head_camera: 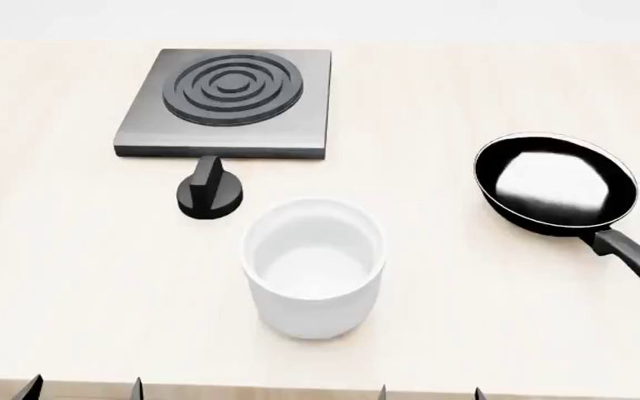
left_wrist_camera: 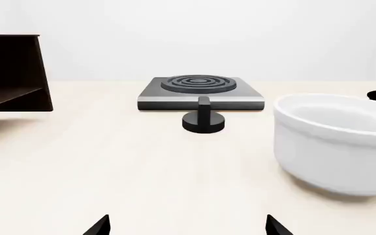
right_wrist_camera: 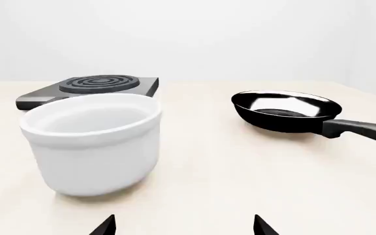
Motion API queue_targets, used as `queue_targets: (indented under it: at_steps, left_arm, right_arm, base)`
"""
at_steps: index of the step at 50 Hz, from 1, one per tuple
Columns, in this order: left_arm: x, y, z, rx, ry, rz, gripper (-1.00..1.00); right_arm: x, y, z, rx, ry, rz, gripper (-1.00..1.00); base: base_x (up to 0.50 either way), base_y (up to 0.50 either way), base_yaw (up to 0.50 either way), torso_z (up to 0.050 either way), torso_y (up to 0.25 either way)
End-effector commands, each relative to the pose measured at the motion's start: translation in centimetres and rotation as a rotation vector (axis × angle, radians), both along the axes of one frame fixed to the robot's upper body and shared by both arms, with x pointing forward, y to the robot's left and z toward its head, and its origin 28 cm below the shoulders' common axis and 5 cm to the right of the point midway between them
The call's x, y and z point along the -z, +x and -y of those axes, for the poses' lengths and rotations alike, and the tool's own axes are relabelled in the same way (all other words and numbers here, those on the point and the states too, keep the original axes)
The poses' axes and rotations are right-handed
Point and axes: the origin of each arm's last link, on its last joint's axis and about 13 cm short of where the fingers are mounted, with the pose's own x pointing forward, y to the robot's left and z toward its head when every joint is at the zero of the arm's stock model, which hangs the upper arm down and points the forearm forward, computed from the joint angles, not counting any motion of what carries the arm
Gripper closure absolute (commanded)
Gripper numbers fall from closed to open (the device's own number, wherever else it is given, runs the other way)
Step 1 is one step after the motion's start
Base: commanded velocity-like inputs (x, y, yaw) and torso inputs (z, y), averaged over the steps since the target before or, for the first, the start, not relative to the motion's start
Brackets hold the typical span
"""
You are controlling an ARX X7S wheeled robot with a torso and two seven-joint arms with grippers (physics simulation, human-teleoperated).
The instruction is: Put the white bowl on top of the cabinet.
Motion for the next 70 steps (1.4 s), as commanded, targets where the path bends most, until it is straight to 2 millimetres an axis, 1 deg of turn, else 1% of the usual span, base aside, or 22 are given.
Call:
queue_targets:
  at_steps: [1, 12, 13, 16, 18, 20, 23, 24, 26, 29, 30, 35, 36, 39, 40, 42, 43, 47, 49, 52, 60, 70]
  left_arm:
    - [0.0, 0.0, 0.0, 0.001, 0.000, -0.001, -1.00]
    - [0.0, 0.0, 0.0, -0.001, 0.004, -0.003, -1.00]
    - [-0.3, -0.1, -0.1, -0.011, 0.012, 0.006, -1.00]
    - [-0.6, 0.0, -0.1, -0.014, 0.027, -0.010, -1.00]
    - [-1.0, 0.1, -0.2, -0.032, 0.043, 0.003, -1.00]
    - [-2.1, 0.8, -0.6, -0.073, 0.045, 0.024, -1.00]
    - [-3.5, 1.3, -0.8, -0.103, 0.037, 0.052, -1.00]
    - [-4.2, 1.7, -1.0, -0.123, 0.035, 0.070, -1.00]
    - [-5.4, 2.0, -1.3, -0.143, 0.038, 0.093, -1.00]
    - [-6.2, 2.5, -1.6, -0.161, 0.024, 0.111, -1.00]
    - [-6.8, 2.9, -1.9, -0.185, 0.011, 0.120, -1.00]
    - [-8.4, 4.0, -3.2, -0.253, -0.030, 0.154, -1.00]
    - [-9.0, 4.4, -3.7, -0.280, -0.040, 0.172, -1.00]
    - [-10.0, 4.8, -4.4, -0.320, -0.049, 0.199, -1.00]
    - [-10.6, 5.0, -5.0, -0.353, -0.063, 0.212, -1.00]
    - [-11.0, 5.1, -5.4, -0.380, -0.073, 0.222, -1.00]
    - [-11.4, 5.3, -6.0, -0.409, -0.068, 0.236, -1.00]
    - [-12.0, 5.4, -7.2, -0.472, -0.080, 0.255, -1.00]
    - [-12.4, 5.5, -8.0, -0.522, -0.087, 0.267, -1.00]
    - [-12.8, 5.5, -8.7, -0.551, -0.092, 0.279, -1.00]
    - [-13.4, 5.0, -10.3, -0.647, -0.116, 0.302, -1.00]
    - [-13.4, 4.8, -10.9, -0.686, -0.126, 0.307, -1.00]
  right_arm:
    - [0.0, 0.0, -0.1, -0.002, -0.009, -0.008, -1.00]
    - [0.2, 0.1, -0.1, -0.004, -0.015, -0.009, -1.00]
    - [-0.1, 0.1, 0.0, -0.003, -0.016, -0.009, -1.00]
    - [-1.0, 0.2, 0.0, 0.004, -0.061, 0.025, -1.00]
    - [-1.5, 0.3, 0.1, 0.014, -0.054, 0.016, -1.00]
    - [-3.0, 0.8, 0.4, 0.022, -0.069, 0.035, -1.00]
    - [-4.3, 1.3, 0.7, 0.035, -0.093, 0.066, -1.00]
    - [-5.3, 1.8, 0.9, 0.051, -0.070, 0.069, -1.00]
    - [-6.6, 2.4, 1.3, 0.067, -0.074, 0.090, -1.00]
    - [-7.7, 2.7, 1.6, 0.078, -0.070, 0.108, -1.00]
    - [-8.4, 3.0, 1.8, 0.088, -0.067, 0.115, -1.00]
    - [-10.6, 3.9, 2.9, 0.150, -0.050, 0.149, -1.00]
    - [-11.5, 4.3, 3.5, 0.181, -0.037, 0.162, -1.00]
    - [-12.4, 4.7, 4.2, 0.216, -0.031, 0.179, -1.00]
    - [-13.0, 5.0, 4.7, 0.239, -0.031, 0.188, -1.00]
    - [-13.4, 5.2, 5.2, 0.254, -0.022, 0.185, -1.00]
    - [-13.8, 5.3, 5.7, 0.273, -0.022, 0.193, -1.00]
    - [-14.3, 5.6, 6.9, 0.331, -0.022, 0.201, -1.00]
    - [-14.9, 5.7, 7.6, 0.368, -0.003, 0.211, -1.00]
    - [-15.6, 5.6, 8.5, 0.413, -0.002, 0.222, -1.00]
    - [-16.1, 5.4, 10.4, 0.489, 0.029, 0.231, -1.00]
    - [-15.9, 5.3, 11.9, 0.565, 0.042, 0.234, -1.00]
  base:
    - [0.00, 0.00, 0.00, 0.000, 0.000]
    - [0.00, 0.00, 0.00, 0.000, 0.000]
    - [0.00, 0.00, 0.00, 0.000, 0.000]
    - [0.00, 0.00, 0.00, 0.000, 0.000]
    - [0.00, 0.00, 0.00, 0.000, 0.000]
    - [0.00, 0.00, 0.00, 0.000, 0.000]
    - [0.00, 0.00, 0.00, 0.000, 0.000]
    - [0.00, 0.00, 0.00, 0.000, 0.000]
    - [0.00, 0.00, 0.00, 0.000, 0.000]
    - [0.00, 0.00, 0.00, 0.000, 0.000]
    - [0.00, 0.00, 0.00, 0.000, 0.000]
    - [0.00, 0.00, 0.00, 0.000, 0.000]
    - [0.00, 0.00, 0.00, 0.000, 0.000]
    - [0.00, 0.00, 0.00, 0.000, 0.000]
    - [0.00, 0.00, 0.00, 0.000, 0.000]
    - [0.00, 0.00, 0.00, 0.000, 0.000]
    - [0.00, 0.00, 0.00, 0.000, 0.000]
    - [0.00, 0.00, 0.00, 0.000, 0.000]
    - [0.00, 0.00, 0.00, 0.000, 0.000]
    - [0.00, 0.00, 0.00, 0.000, 0.000]
    - [0.00, 0.00, 0.00, 0.000, 0.000]
    - [0.00, 0.00, 0.00, 0.000, 0.000]
